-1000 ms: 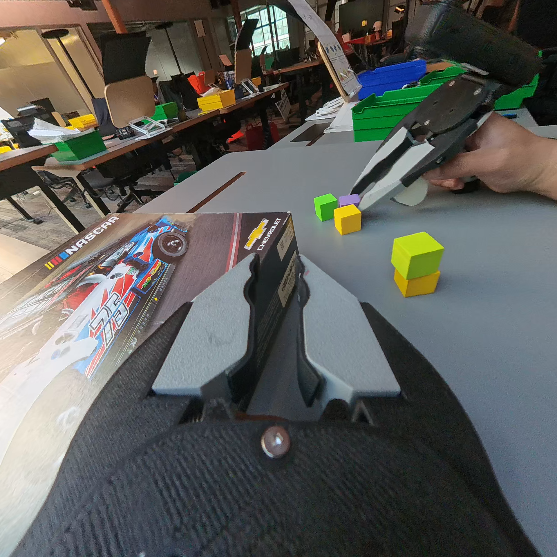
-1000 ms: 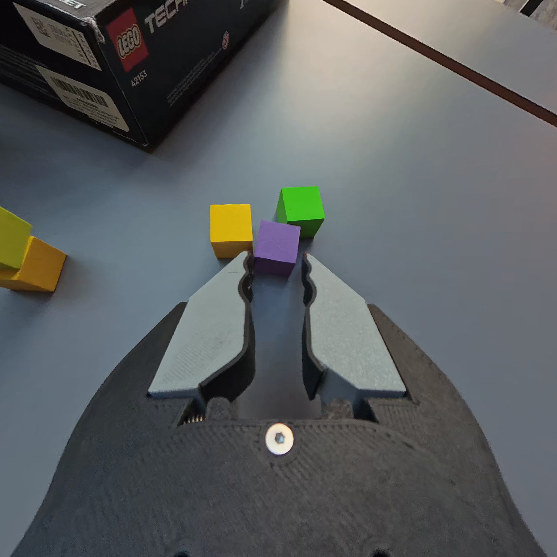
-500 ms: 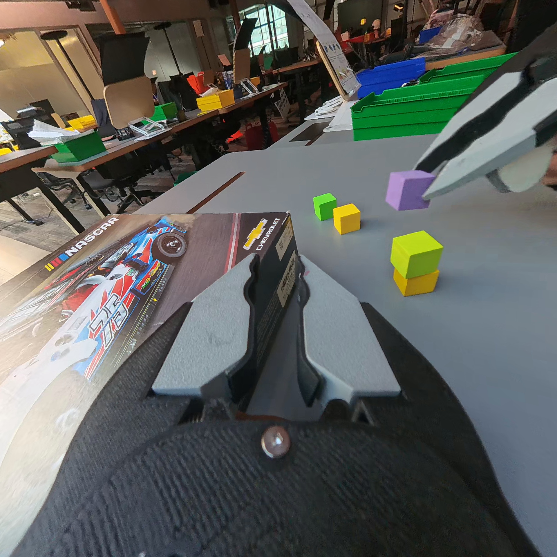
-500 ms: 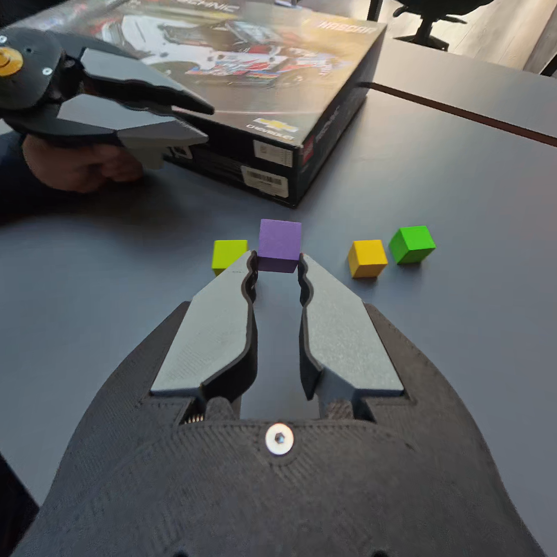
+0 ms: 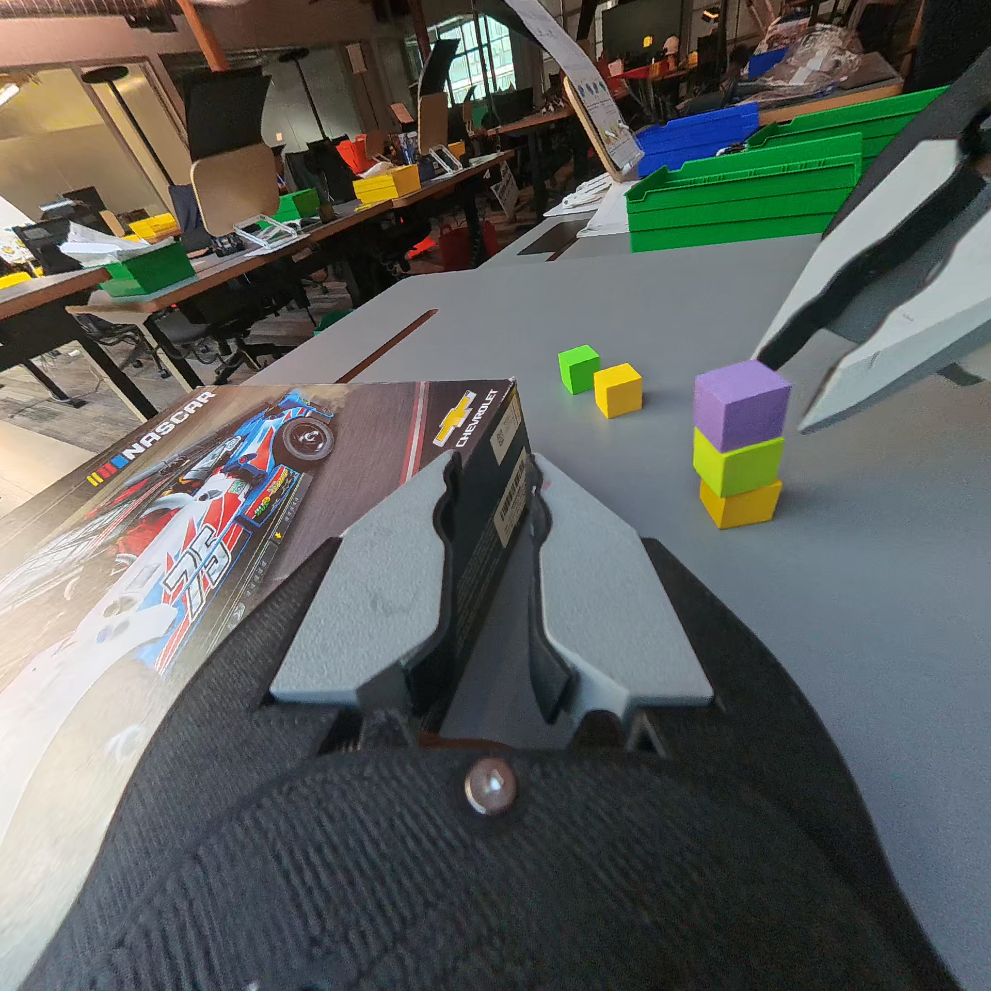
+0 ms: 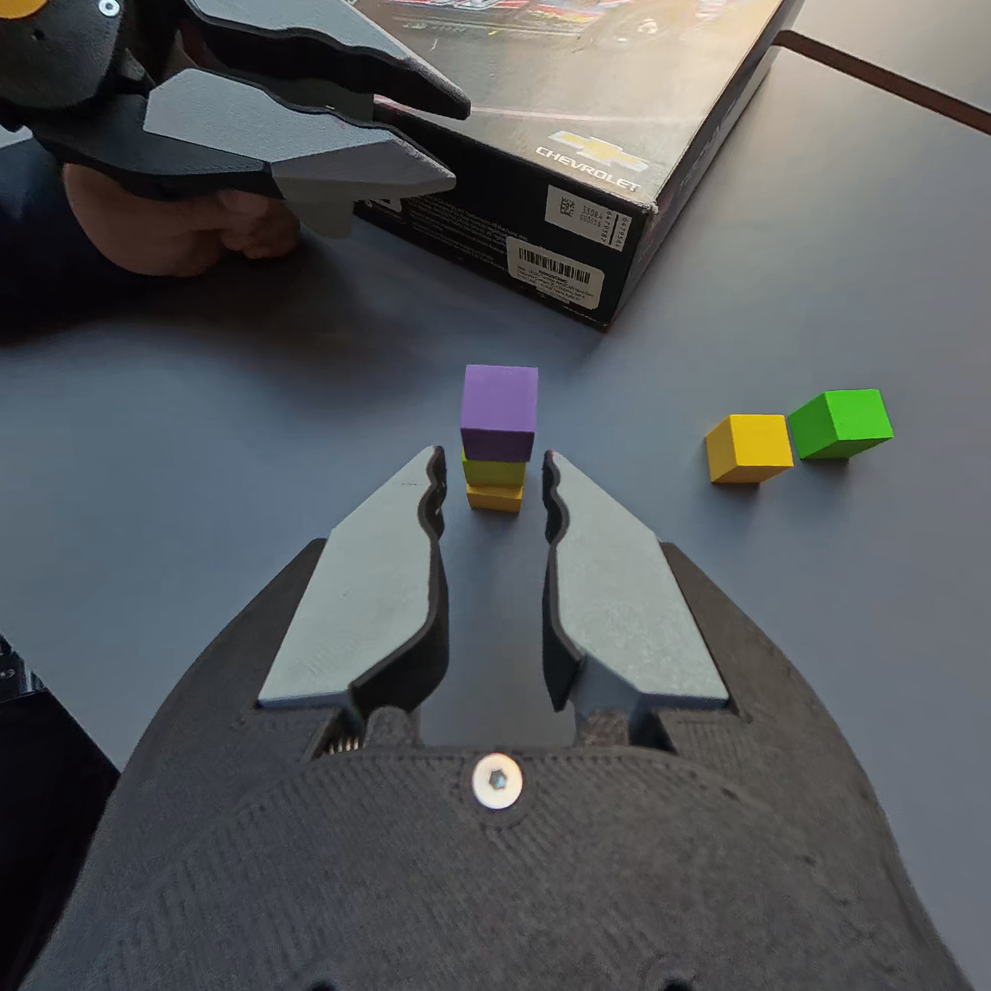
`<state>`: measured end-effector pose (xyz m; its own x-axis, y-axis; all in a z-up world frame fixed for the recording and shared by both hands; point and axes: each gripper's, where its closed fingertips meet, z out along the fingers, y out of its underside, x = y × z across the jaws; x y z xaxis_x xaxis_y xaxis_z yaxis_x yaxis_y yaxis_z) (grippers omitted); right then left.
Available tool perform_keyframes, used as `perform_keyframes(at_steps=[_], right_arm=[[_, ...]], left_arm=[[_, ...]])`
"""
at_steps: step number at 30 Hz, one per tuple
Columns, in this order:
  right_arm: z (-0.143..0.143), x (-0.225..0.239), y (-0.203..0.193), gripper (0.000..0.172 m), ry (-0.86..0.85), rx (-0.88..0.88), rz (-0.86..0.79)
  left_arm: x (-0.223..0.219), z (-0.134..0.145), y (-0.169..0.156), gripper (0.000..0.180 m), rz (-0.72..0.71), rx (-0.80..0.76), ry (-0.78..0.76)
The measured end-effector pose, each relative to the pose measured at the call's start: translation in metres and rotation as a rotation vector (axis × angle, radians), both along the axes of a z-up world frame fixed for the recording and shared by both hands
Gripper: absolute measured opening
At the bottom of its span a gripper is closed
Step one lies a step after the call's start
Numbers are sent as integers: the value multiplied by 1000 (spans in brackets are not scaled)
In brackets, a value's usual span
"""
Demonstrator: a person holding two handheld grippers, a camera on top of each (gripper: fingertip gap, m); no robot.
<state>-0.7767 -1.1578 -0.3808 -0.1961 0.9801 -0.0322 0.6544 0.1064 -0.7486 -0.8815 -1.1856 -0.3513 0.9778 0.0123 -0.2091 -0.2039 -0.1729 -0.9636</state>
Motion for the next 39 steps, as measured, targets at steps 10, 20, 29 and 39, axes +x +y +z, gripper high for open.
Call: perform_keyframes(at_steps=[10,20,29,39], right_arm=[[45,11,65,34,209,-49,-149],[-37,-18,102,40,8,56,-172],[-50,-41,110,25,-26,58,-144],[12,-19,80,24,72,2,-159]], left_arm=[[0,-1,0,22,-2,-4,-2],[0,-1,0,22,-3,-6,-12],[0,-2,1,22,-8,-15,-20],[0,-3,2,22,-10,-19,-23]])
